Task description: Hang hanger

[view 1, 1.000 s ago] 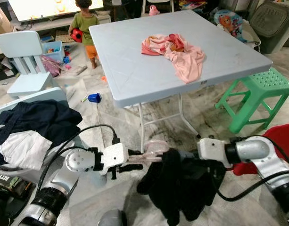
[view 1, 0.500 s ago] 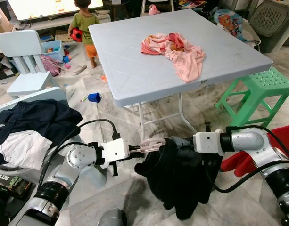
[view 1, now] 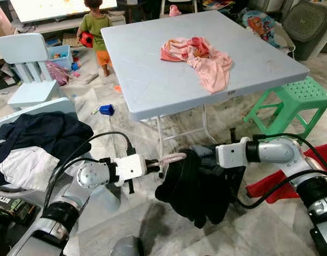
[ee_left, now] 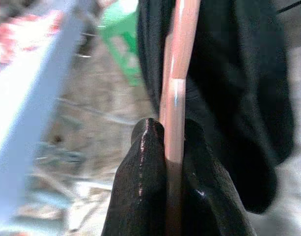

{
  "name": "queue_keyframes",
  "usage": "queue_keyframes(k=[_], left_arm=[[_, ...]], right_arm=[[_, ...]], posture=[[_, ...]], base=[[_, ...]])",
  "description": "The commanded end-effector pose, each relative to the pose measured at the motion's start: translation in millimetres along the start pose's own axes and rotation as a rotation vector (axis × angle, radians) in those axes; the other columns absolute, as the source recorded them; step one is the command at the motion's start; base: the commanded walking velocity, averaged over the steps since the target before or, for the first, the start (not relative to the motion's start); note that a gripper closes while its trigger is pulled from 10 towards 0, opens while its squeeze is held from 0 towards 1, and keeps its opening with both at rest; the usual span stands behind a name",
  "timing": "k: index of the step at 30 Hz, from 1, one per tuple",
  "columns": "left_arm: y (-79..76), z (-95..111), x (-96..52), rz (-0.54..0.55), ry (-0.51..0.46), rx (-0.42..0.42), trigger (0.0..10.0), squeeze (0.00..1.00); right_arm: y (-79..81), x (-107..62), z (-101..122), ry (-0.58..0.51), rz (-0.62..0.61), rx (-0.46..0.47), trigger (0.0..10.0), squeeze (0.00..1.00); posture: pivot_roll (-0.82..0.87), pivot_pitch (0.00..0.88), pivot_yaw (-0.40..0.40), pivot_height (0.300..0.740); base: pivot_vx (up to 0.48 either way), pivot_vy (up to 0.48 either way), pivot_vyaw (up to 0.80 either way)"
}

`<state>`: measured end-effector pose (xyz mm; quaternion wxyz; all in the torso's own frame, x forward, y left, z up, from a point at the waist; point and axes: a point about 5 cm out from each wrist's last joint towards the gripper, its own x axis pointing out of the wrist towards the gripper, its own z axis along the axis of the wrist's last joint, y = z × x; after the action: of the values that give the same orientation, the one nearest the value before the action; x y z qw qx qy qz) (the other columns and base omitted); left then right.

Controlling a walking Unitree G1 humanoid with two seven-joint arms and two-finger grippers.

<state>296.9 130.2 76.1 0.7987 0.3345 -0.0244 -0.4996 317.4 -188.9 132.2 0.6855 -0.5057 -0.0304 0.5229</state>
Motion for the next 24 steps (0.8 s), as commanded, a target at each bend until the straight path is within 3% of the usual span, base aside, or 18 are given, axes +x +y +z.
queue_keyframes(k=[1,8,9,10,11,12,13,24], left_arm=[[4.1,-13.5,-8.3,0.064,0.08,-0.016,0.0,0.0],[0.5,-16.6,-4.0,0.056,0.097,-0.014,0.0,0.0],[-2.5,-18.0,-2.9,0.041,0.102,-0.023,3.4,0.0],[-4.1,-18.8,-2.4,0.033,0.105,-0.031,3.4,0.0],[-5.5,-19.7,-2.0,0.026,0.108,-0.045,10.0,0.54],[-7.0,-20.5,-1.7,0.022,0.107,-0.065,10.0,0.92],[-8.6,-21.2,-1.5,0.013,0.105,-0.086,10.0,1.0],[-6.7,-25.0,-6.6,-0.014,0.112,-0.106,10.0,1.0]], right_arm=[[-20.2,-6.8,3.3,-0.01,-0.105,-0.044,10.0,0.0],[-22.5,-5.5,2.7,-0.015,-0.132,-0.057,10.0,0.0],[-22.4,-5.3,2.3,-0.014,-0.135,-0.059,10.0,0.0],[-22.3,-5.2,2.1,-0.013,-0.136,-0.06,10.0,0.0],[-22.0,-5.0,2.0,-0.013,-0.138,-0.06,10.0,0.0],[-21.6,-4.7,1.9,-0.013,-0.139,-0.061,10.0,0.0],[-21.0,-4.4,1.8,-0.013,-0.14,-0.062,10.0,0.0],[-17.7,-2.9,0.1,-0.015,-0.129,-0.061,10.0,0.0]], posture=[[-0.04,0.0,0.015,0.74],[-0.04,0.0,0.015,0.74],[-0.04,0.0,0.015,0.74],[-0.04,0.0,0.015,0.74],[-0.04,0.0,0.015,0.74],[-0.05,0.0,0.018,0.74],[-0.05,0.0,0.018,0.74],[-0.04,0.0,0.018,0.74]], base=[[0.0,0.0,0.0],[0.0,0.0,0.0],[0.0,0.0,0.0],[0.0,0.0,0.0],[0.0,0.0,0.0],[0.0,0.0,0.0],[0.0,0.0,0.0],[0.0,0.0,0.0]])
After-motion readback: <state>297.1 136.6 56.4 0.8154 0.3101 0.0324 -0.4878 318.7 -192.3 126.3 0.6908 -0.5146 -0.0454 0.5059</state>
